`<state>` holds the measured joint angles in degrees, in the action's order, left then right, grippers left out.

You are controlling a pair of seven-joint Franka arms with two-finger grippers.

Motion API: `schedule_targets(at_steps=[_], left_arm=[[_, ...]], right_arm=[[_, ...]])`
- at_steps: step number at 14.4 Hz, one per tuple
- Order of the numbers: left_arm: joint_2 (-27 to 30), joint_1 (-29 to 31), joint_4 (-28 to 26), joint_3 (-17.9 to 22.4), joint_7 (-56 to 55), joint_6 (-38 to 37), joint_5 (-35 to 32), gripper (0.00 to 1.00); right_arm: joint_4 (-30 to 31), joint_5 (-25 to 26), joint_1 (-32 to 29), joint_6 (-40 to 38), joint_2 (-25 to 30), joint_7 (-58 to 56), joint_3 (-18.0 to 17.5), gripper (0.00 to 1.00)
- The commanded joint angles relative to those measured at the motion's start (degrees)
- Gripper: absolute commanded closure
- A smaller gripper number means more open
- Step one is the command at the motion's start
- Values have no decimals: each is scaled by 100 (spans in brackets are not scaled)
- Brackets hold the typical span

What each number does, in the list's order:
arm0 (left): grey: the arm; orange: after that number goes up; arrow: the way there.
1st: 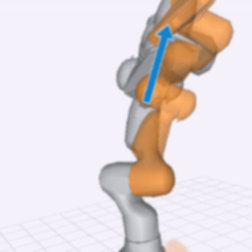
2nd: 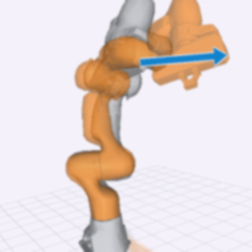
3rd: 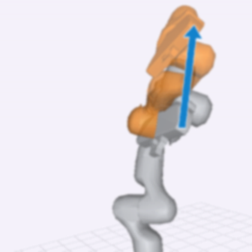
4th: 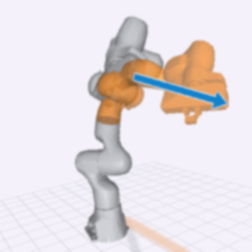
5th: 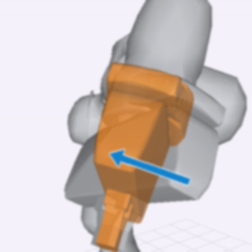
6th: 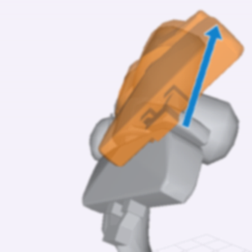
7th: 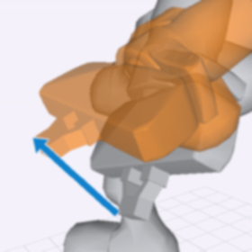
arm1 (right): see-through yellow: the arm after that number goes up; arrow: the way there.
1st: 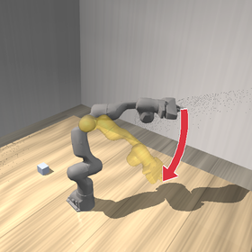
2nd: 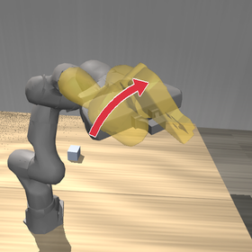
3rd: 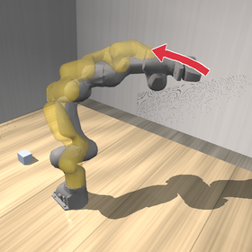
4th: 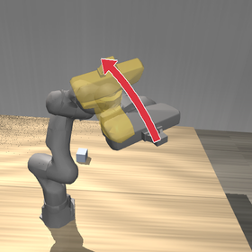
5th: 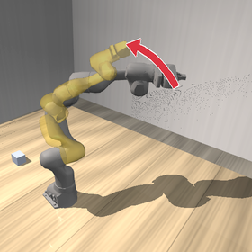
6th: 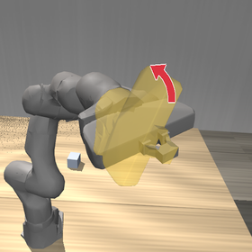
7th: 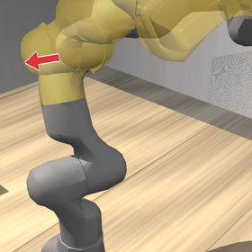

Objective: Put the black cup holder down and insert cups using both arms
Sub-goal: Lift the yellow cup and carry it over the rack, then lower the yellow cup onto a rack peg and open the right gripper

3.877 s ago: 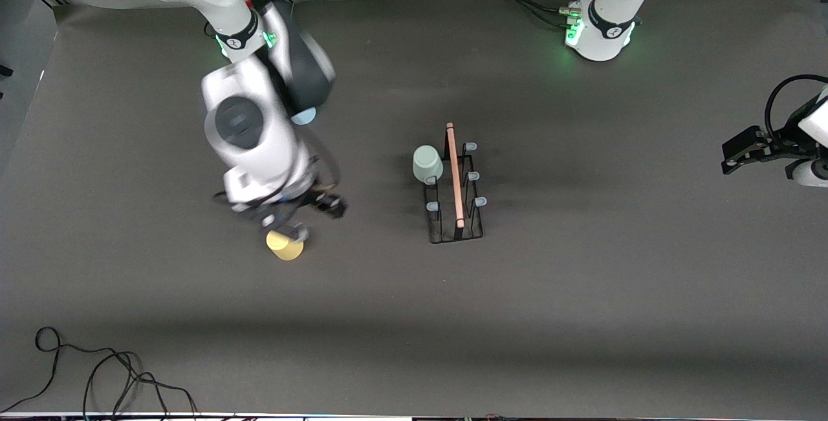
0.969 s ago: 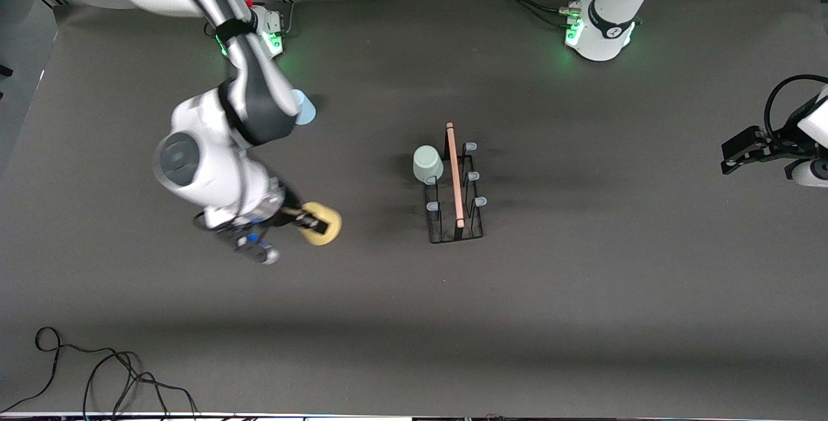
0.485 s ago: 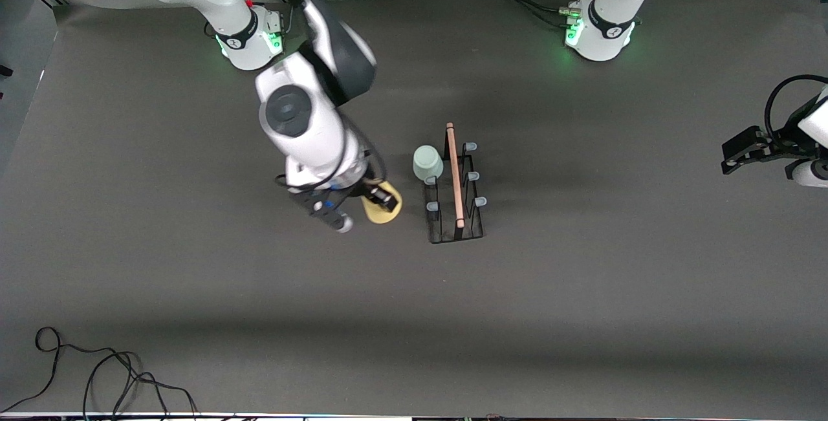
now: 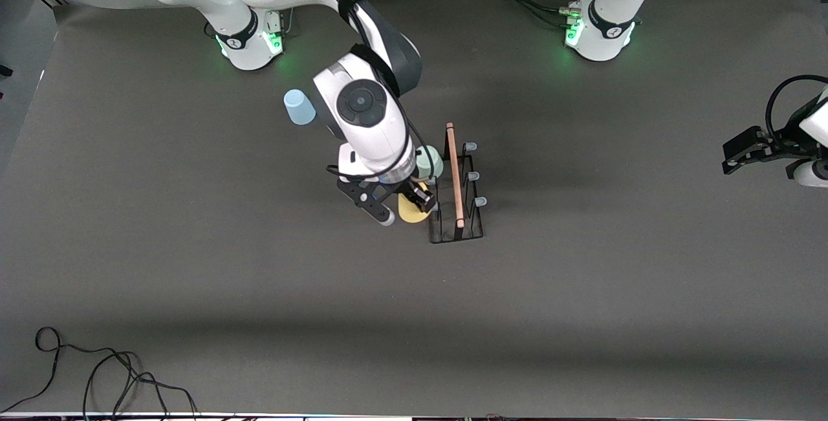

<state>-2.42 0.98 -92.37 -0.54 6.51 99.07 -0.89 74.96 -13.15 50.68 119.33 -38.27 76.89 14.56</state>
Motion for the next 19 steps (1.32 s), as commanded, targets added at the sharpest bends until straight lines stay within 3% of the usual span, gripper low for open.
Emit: schedule_targets(at_steps=[1, 19], left_arm=[[-48, 8, 114, 10, 69, -55, 1, 0], [-48, 8, 105, 10, 61, -28, 1, 0]], right_arm=[[-342, 93, 30, 177, -260, 291, 56, 100], [-509, 102, 223, 442, -594, 564, 47, 100]])
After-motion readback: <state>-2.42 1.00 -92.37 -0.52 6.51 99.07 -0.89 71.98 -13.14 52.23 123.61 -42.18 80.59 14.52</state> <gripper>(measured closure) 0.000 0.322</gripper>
